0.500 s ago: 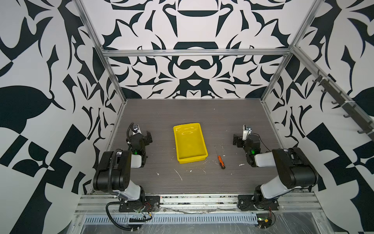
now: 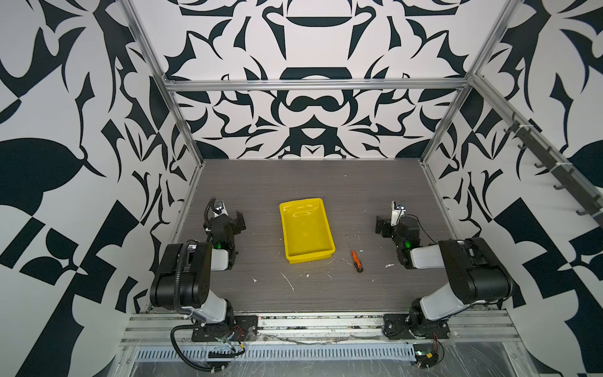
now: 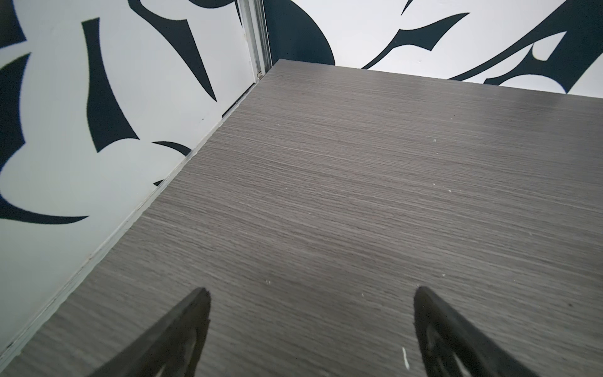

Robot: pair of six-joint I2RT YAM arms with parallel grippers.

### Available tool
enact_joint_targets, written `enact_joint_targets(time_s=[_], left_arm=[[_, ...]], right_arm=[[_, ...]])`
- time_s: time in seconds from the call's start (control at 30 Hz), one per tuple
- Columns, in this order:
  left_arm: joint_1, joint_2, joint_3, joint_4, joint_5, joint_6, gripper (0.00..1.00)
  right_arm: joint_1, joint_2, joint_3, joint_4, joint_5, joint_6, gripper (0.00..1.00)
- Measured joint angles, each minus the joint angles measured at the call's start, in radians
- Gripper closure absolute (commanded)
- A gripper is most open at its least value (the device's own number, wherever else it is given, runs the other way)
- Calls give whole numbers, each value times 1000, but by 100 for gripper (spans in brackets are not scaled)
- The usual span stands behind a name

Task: Put the screwdriver in the bin
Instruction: Pick up the screwdriver from the center of the table.

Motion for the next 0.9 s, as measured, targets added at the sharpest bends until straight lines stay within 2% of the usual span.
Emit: enact_joint_targets(time_s=[0.17,0.3,0.37,0.43,0.6,0.7,0.77,0.83,0.9], left_arm=[[0,-8,6,-23,-11,-4,1],[0,-73,95,-204,-29,-16,1],[0,-136,159,-330,-15,-39,1],[0,-222,220,-464,1,-87,1],[-19,-427,376,-814,72,-266,1],[-34,-468,484,-999,154,-369,1],[-38,-469,526,-1093,223,-424,1],[-39,-459,539,-1178,287,-474,1],[-46,-451,531,-1244,337,-514,1]], right_arm=[[0,-16,5,-33,11,2,0],[0,-136,51,-204,14,2,0],[3,-230,99,-334,15,13,0],[16,-343,198,-547,47,58,0],[52,-483,472,-1026,86,208,0],[148,-533,514,-1260,77,288,0],[293,-527,514,-1403,87,340,0],[446,-460,530,-1521,84,383,0],[537,-367,547,-1585,74,411,0]])
